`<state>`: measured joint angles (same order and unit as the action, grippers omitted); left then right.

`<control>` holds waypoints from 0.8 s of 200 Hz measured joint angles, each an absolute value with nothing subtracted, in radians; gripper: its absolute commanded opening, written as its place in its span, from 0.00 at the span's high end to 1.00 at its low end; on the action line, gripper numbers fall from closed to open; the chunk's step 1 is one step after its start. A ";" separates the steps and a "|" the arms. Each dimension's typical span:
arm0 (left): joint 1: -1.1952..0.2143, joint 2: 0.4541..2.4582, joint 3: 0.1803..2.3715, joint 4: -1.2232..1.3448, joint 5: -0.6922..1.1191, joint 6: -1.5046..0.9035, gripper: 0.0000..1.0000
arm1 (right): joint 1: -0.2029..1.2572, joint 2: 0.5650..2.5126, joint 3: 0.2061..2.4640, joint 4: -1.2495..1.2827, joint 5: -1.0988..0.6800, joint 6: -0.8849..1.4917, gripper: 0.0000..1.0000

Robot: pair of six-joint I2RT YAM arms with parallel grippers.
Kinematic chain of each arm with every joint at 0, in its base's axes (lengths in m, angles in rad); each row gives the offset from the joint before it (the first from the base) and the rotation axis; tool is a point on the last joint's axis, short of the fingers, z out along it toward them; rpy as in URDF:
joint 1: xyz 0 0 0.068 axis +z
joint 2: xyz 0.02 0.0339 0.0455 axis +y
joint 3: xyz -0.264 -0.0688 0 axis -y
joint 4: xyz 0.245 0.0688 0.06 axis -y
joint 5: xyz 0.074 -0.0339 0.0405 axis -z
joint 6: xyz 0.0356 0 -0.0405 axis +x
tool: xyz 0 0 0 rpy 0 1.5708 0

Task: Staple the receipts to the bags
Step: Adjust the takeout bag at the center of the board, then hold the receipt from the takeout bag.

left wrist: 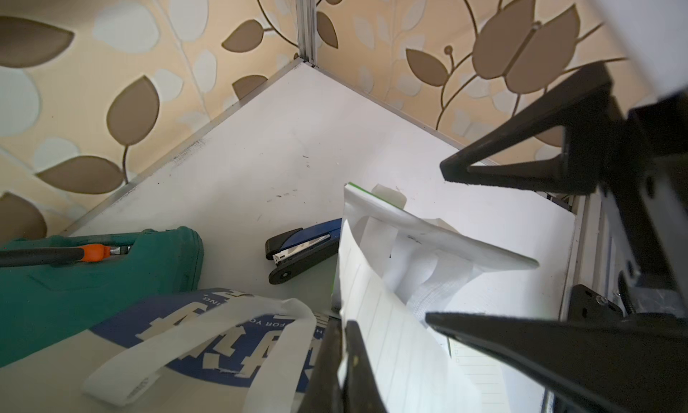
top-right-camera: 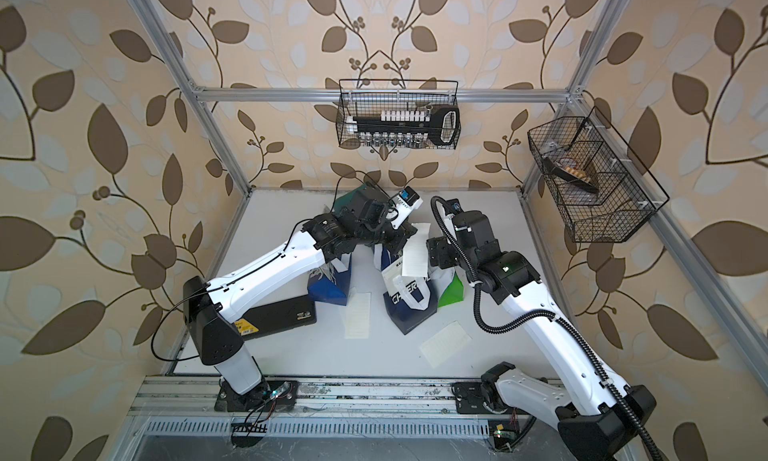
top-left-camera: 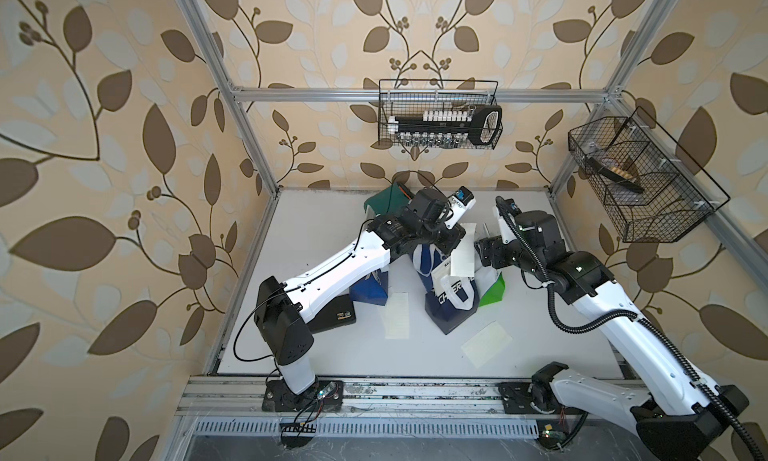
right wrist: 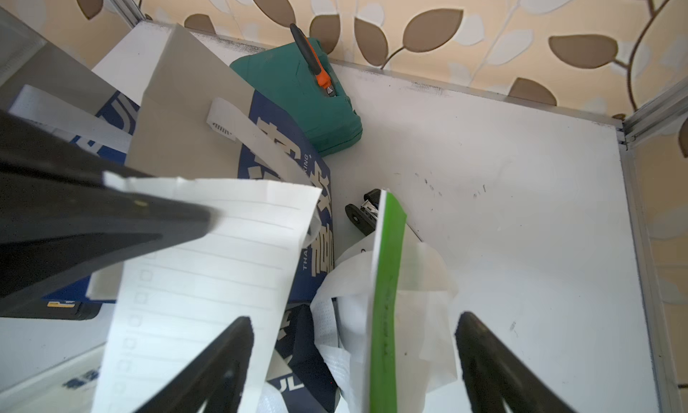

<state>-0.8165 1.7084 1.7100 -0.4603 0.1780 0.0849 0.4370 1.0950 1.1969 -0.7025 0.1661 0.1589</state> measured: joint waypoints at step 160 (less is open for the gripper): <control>-0.612 1.337 1.629 -0.445 0.599 -0.060 1.00 | 0.389 0.982 1.229 -0.565 -0.603 0.031 0.14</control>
